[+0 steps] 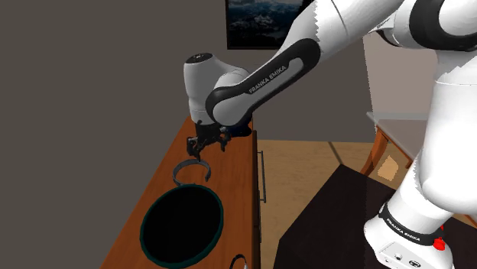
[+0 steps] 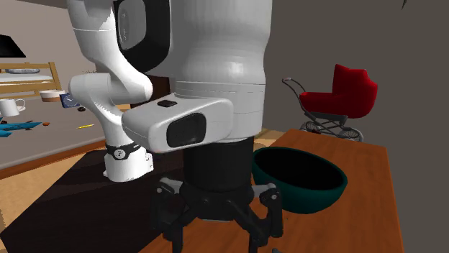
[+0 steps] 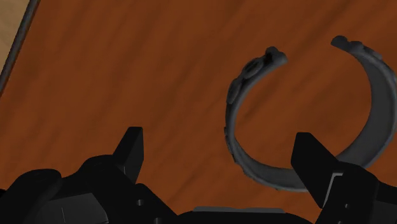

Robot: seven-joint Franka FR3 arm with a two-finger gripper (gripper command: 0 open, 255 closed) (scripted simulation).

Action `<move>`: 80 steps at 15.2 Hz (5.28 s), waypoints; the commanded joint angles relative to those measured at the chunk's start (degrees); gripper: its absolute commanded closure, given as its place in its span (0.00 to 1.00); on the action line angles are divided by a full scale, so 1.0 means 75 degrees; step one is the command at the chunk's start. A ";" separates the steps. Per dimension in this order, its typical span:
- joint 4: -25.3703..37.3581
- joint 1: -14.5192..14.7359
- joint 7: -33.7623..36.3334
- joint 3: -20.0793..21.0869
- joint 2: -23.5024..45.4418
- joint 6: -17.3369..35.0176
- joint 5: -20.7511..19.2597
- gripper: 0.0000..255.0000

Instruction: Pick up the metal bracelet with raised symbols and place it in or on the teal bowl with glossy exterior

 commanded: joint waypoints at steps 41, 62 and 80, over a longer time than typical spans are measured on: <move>0.0786 0.0133 0.0069 -0.0010 0.0291 -0.0554 -0.0057 1.00; 0.1458 0.0162 -0.0115 0.0280 -0.0665 -0.2083 0.0528 1.00; -0.0370 0.1258 0.1974 0.1379 -0.2103 -0.1730 0.1159 1.00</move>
